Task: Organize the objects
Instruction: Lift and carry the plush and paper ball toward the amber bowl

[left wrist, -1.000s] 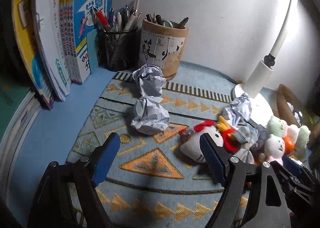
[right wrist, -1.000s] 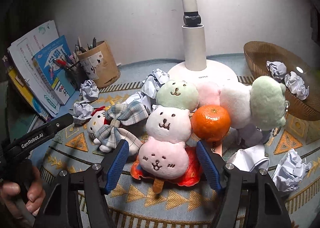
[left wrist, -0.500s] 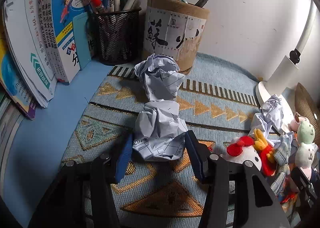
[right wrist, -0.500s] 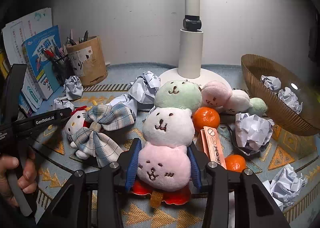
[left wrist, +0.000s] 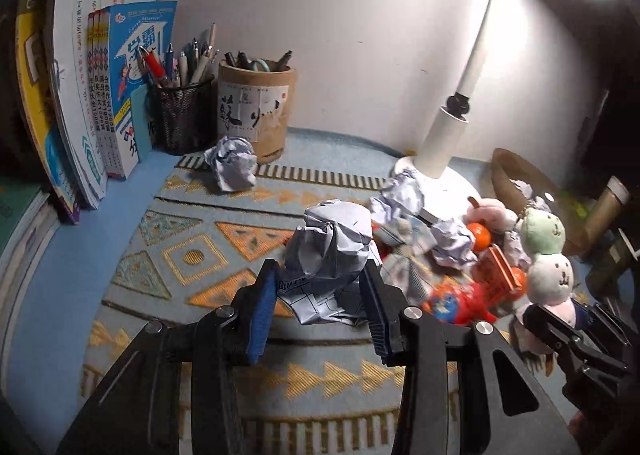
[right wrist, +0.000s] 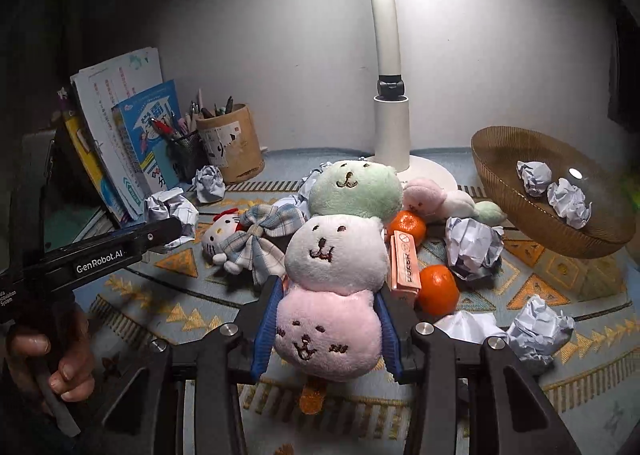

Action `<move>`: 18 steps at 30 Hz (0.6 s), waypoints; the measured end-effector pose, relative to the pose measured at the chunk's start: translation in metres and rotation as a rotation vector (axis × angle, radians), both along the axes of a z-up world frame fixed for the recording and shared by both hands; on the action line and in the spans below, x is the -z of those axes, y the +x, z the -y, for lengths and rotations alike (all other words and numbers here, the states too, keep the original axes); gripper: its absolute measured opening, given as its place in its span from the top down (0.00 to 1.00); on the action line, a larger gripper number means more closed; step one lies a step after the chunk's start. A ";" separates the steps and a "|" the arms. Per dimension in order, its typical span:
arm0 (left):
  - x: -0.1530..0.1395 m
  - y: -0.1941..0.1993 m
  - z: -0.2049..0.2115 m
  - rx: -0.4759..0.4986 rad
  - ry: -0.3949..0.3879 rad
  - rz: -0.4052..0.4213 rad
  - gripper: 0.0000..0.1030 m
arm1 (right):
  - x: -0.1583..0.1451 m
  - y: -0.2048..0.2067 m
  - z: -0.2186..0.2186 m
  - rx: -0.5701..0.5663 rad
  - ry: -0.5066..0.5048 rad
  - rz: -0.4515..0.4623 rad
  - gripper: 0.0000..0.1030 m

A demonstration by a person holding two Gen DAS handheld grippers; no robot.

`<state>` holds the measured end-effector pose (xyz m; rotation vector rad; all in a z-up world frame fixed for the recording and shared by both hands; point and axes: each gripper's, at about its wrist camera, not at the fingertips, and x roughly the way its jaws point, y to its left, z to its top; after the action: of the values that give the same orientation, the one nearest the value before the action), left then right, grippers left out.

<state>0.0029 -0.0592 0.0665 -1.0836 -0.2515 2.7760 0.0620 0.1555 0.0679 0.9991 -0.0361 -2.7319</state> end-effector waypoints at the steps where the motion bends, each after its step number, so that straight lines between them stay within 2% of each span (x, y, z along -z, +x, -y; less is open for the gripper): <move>1: 0.003 0.010 -0.008 0.020 0.022 0.011 0.63 | 0.002 0.009 -0.004 -0.010 0.002 0.013 0.58; 4: 0.015 0.034 -0.033 0.079 0.061 0.035 0.63 | 0.012 0.033 -0.016 -0.038 0.012 0.057 0.58; 9: 0.038 0.056 -0.068 0.136 0.053 0.083 0.63 | 0.040 0.051 -0.031 -0.052 0.043 0.139 0.58; 13: 0.051 0.062 -0.083 0.148 0.052 0.120 0.63 | 0.049 0.055 -0.039 -0.036 0.043 0.170 0.57; 15: 0.050 0.068 -0.089 0.149 0.020 0.107 0.63 | 0.049 0.053 -0.044 -0.014 0.030 0.183 0.52; 17: 0.049 0.069 -0.090 0.154 0.017 0.095 0.63 | 0.047 0.055 -0.049 0.006 0.015 0.175 0.36; 18: 0.050 0.068 -0.089 0.150 0.015 0.100 0.63 | 0.044 0.056 -0.050 0.012 0.013 0.166 0.36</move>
<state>0.0710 0.0299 0.0165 -1.1882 -0.1934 2.5886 0.1176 0.2057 0.0237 1.2301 -0.0531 -2.6563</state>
